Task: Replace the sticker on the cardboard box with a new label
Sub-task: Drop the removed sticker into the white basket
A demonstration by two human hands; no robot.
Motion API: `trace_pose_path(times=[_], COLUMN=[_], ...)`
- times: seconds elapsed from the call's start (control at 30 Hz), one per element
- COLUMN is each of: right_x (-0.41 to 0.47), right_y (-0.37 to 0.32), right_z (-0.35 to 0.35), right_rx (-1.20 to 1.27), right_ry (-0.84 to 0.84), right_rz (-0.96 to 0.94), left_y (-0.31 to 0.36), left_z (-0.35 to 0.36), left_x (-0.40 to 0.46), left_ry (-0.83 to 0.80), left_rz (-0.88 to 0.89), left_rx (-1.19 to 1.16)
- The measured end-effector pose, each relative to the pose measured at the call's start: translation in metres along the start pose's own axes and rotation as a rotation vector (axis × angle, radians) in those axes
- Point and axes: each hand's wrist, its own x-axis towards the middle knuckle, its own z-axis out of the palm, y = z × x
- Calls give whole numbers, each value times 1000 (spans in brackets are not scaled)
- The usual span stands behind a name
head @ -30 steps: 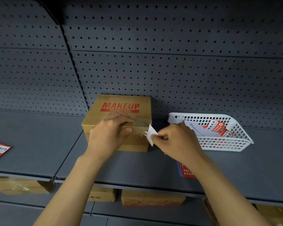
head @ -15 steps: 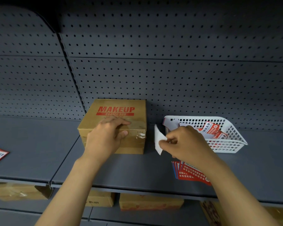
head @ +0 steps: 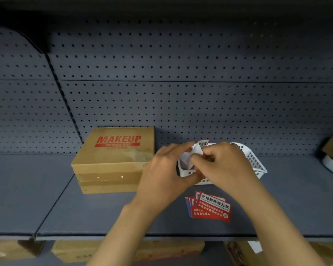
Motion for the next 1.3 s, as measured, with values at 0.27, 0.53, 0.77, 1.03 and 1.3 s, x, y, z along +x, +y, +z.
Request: trace_pose_path(times=[0.27,0.53,0.77,1.03,1.3], right_x=[-6,-11,-10,-4,14], right_y=[30,58,73,82,93], right_z=[-27,-38,-29,-28,-38], right_rx=[159,472,475,455,405], right_ry=[-6,97,218,233,46], right_rz=[10,50,132,150,124], left_y=[25,50,63,50,33], left_z=[38,50,64,75,55], left_x=[15,33,34,40,72], left_ry=[12,-61,-116,74,-164], left_rz=[-28,-250,-346,-235,-365], left_rx=[-248,-735,-912,-529,-723])
